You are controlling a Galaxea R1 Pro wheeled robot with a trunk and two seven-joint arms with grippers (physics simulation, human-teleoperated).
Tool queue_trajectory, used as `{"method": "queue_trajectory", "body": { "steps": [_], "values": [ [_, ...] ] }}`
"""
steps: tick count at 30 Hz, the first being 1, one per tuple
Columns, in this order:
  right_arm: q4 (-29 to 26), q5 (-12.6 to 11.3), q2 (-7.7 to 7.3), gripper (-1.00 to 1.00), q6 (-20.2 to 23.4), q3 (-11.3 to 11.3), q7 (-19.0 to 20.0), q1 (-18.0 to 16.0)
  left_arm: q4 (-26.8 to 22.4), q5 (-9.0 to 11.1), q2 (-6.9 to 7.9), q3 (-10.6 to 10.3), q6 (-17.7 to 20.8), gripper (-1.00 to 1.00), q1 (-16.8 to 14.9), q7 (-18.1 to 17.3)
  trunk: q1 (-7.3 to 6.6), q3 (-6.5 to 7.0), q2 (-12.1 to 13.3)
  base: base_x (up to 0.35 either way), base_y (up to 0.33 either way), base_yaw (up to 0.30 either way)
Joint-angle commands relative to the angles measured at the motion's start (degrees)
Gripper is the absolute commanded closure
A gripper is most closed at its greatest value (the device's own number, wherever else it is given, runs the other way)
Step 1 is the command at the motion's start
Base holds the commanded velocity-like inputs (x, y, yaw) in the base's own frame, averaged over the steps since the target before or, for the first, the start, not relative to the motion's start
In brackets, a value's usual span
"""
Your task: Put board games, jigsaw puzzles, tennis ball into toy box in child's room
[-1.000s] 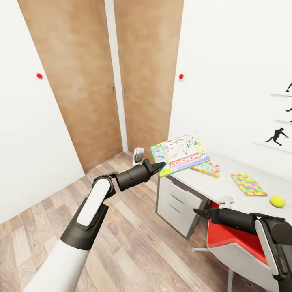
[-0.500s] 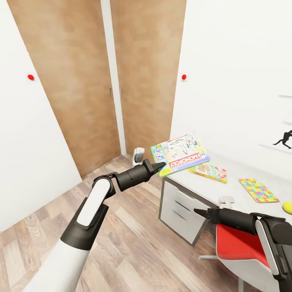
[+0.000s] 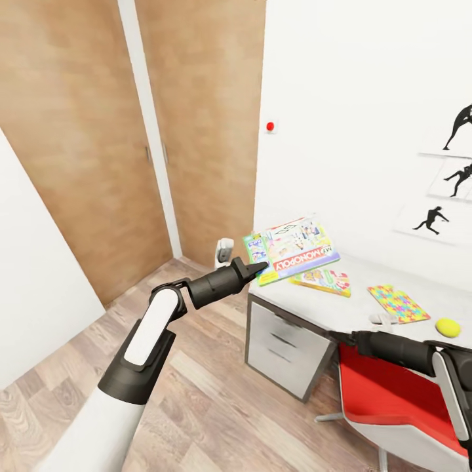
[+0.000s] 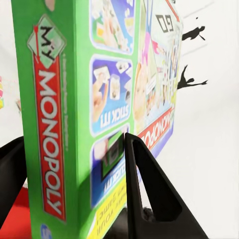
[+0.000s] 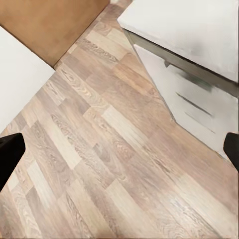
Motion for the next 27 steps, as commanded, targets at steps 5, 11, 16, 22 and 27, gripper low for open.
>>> {"method": "queue_trajectory", "body": {
  "steps": [5,11,16,22,27],
  "values": [
    [-0.02,-0.42,-1.64,-1.0,0.51,-2.37,0.01,-0.5,-1.31,0.6,-0.07,-0.07,0.21,1.0,-0.05,0.73,0.04,0.06,-0.12,0.019,0.01,-0.279],
    [-0.02,-0.93,-2.47,-1.0,0.51,-3.44,0.03,-0.83,-4.65,0.67,-0.14,-1.96,0.21,1.0,-0.05,3.12,0.04,0.3,-0.12,0.005,0.003,-0.279],
    [-0.02,-2.44,-2.79,-1.0,0.51,-4.71,0.04,-0.93,-5.37,1.09,-0.15,-2.24,0.19,1.0,-0.06,4.8,0.04,0.5,-0.12,0.001,0.001,-0.278],
    [-0.02,-3.8,-3.85,-1.0,0.51,-5.59,0.04,-0.9,-5.63,1.29,-0.07,-2.14,0.18,1.0,-0.05,5.27,0.04,0.74,-0.12,0.0,0.0,-0.278],
    [-0.02,-4.56,-4.36,-1.0,0.51,-5.8,0.04,-0.89,-5.64,1.36,-0.09,-2.09,0.18,1.0,-0.05,5.36,0.04,0.95,-0.12,0.0,0.0,-0.273]
  ]
}}
